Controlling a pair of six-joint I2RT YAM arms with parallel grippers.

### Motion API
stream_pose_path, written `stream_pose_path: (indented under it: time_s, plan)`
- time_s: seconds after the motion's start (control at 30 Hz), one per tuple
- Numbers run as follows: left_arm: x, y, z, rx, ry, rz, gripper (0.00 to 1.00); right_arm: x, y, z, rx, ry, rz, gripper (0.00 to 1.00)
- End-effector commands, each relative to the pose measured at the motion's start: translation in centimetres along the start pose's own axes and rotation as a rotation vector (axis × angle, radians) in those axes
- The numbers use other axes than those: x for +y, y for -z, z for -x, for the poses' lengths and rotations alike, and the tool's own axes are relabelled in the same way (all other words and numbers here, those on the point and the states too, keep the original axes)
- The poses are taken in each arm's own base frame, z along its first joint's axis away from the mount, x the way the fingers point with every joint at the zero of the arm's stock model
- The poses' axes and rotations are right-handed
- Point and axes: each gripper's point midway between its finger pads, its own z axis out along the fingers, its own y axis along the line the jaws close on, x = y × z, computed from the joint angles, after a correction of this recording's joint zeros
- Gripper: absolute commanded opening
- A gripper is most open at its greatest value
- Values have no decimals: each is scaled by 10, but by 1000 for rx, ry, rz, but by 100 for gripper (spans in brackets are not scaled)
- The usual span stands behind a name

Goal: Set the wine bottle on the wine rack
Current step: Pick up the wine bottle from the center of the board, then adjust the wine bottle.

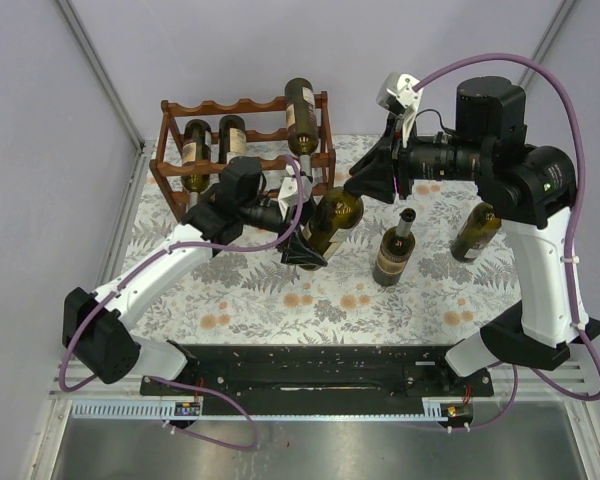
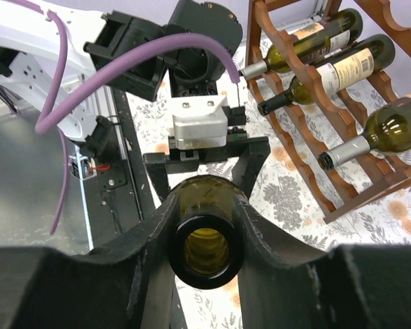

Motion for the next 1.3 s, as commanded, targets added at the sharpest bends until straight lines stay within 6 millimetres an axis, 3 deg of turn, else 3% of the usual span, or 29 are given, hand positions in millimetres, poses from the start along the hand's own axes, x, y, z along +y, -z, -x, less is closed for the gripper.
stream_pose_path:
  time_s: [0.0,0.2,0.23,0.4,0.57,0.8,0.97,1.27]
  plan:
    - [-9,-3,14,-40,-49,-65,63,11,12,42,-156,110,10,0]
    - [-12,-2,19,-45,-58,-76,2,11,13,41,-155,112,4,0]
    - [-12,-2,18,-39,-59,-72,0,10,13,39,-152,109,3,0]
    - [-9,5,19,6,-105,-11,0,4,10,28,-117,107,-20,2]
    - [-4,16,31,10,-145,60,0,-4,2,11,-70,90,-37,28]
    - [-1,27,40,3,-173,99,0,-15,-7,0,-50,74,-60,36]
    - [-1,37,43,-8,-181,121,0,-18,-8,-3,-49,80,-75,52]
    - [-2,49,48,-25,-189,142,0,-21,-9,-9,-47,84,-91,56]
